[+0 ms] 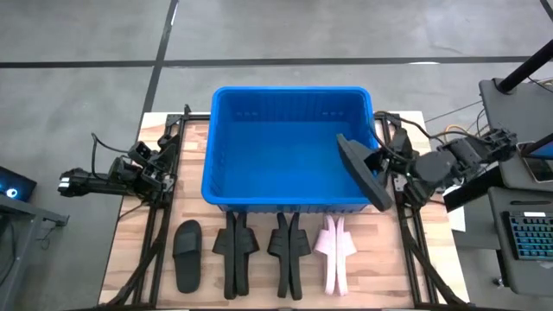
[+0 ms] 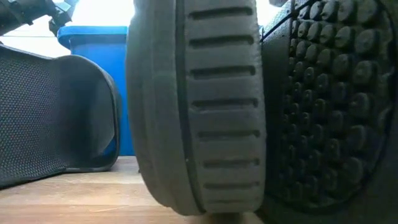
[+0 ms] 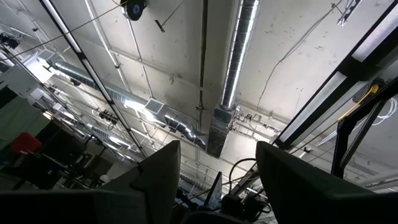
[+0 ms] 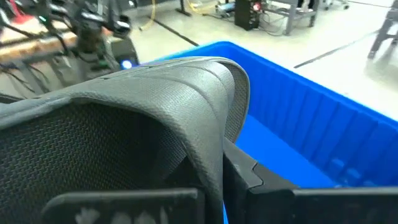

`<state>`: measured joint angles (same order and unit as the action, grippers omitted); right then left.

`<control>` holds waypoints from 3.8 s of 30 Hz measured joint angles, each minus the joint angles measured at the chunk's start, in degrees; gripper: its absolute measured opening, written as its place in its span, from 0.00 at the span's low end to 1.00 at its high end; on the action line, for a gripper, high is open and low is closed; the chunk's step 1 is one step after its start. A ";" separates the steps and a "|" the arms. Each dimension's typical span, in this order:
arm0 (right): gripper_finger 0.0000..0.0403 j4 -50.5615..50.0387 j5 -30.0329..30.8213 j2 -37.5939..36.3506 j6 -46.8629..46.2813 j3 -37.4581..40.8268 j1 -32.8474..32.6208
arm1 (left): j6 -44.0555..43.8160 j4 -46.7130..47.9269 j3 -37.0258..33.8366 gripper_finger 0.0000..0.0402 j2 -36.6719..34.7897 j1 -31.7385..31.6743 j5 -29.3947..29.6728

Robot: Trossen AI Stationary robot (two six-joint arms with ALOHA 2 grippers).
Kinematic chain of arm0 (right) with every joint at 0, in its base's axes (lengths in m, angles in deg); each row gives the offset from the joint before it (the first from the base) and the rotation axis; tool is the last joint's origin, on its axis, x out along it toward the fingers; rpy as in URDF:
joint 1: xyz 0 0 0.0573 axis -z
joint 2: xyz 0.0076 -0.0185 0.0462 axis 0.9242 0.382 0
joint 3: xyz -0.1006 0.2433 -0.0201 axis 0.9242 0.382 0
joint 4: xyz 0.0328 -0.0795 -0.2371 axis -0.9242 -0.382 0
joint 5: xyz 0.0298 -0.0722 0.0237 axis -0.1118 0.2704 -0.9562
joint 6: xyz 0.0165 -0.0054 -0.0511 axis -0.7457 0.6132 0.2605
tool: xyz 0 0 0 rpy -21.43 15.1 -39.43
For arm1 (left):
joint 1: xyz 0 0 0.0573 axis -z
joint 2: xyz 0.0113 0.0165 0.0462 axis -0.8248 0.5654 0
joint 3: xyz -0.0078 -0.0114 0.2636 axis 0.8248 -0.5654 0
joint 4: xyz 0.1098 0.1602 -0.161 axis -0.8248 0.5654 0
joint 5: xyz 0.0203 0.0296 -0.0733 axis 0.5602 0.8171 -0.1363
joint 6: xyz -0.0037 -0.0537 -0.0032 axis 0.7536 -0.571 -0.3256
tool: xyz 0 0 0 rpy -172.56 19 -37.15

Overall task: Pick and place slides into bin
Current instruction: Put the black slide into the blue bin

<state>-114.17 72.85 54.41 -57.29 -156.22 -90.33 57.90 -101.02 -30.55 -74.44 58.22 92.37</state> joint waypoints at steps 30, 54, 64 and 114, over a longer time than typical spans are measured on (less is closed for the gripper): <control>0.03 -3.10 -0.91 20.82 47.19 0.70 34.07 | 0.01 0.01 0.00 0.49 0.05 0.00 0.00; 0.03 9.56 -8.61 42.23 61.09 4.80 50.40 | 0.18 0.00 0.00 0.49 0.00 0.00 7.50; 0.03 20.41 -8.75 43.85 67.02 12.88 54.07 | 0.21 0.02 0.00 0.49 0.00 0.00 7.50; 0.63 16.63 -11.60 43.84 66.06 10.44 56.24 | 0.08 0.02 0.00 0.49 0.00 0.00 8.96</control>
<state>-97.55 61.25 98.25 8.77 -145.78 -34.09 57.98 -101.00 -30.55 -74.44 58.22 101.34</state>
